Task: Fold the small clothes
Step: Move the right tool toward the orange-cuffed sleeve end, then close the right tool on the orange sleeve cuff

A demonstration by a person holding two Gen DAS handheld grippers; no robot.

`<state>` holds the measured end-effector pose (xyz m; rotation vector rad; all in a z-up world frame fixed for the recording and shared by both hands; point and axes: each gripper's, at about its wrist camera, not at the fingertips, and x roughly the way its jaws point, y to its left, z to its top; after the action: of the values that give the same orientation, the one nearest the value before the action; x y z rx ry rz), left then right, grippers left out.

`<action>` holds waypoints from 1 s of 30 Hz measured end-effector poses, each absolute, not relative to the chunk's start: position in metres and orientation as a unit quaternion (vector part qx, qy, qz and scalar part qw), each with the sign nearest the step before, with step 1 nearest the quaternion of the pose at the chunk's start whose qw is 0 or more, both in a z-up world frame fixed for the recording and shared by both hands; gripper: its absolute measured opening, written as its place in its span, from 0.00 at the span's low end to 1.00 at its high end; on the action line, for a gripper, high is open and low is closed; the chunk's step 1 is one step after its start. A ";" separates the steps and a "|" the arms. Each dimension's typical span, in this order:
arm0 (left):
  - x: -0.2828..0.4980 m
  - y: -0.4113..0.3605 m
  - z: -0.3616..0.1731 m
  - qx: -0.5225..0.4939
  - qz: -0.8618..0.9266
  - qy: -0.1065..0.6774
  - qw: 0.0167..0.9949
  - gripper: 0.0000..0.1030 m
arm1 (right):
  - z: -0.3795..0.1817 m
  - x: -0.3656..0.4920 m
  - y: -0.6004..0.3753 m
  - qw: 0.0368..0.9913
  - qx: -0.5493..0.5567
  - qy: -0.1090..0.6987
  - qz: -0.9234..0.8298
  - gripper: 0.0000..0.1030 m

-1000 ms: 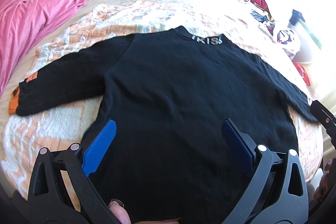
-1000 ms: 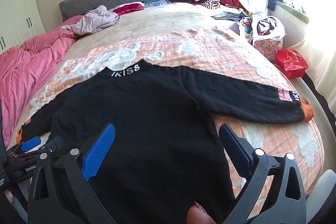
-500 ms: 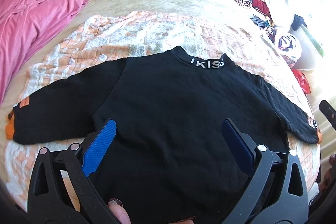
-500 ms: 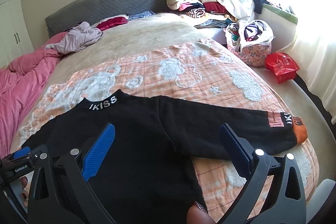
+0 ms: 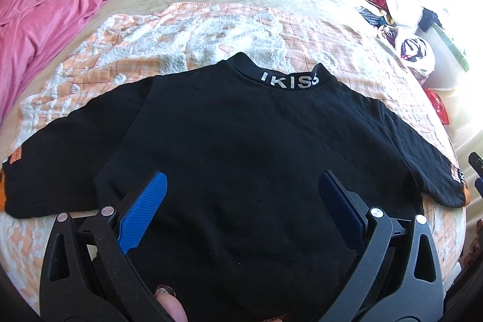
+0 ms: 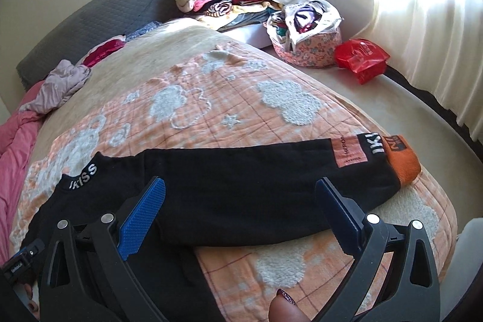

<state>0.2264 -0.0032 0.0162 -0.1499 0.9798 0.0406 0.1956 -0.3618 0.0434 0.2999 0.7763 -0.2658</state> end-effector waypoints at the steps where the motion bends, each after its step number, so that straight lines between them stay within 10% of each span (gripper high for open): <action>1: 0.227 -0.006 0.014 -0.070 0.019 0.471 0.879 0.92 | 0.039 0.195 -0.366 0.903 0.150 0.380 -0.134 0.96; 30: 0.255 -0.066 -0.016 -0.038 -0.031 0.485 0.873 0.92 | -0.043 0.188 -0.494 0.796 0.371 0.384 -0.285 0.96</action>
<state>0.2547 -0.0659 -0.0162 -0.0791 1.0136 -0.0645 0.1881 -0.4941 -0.0429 0.7965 0.8242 -0.6118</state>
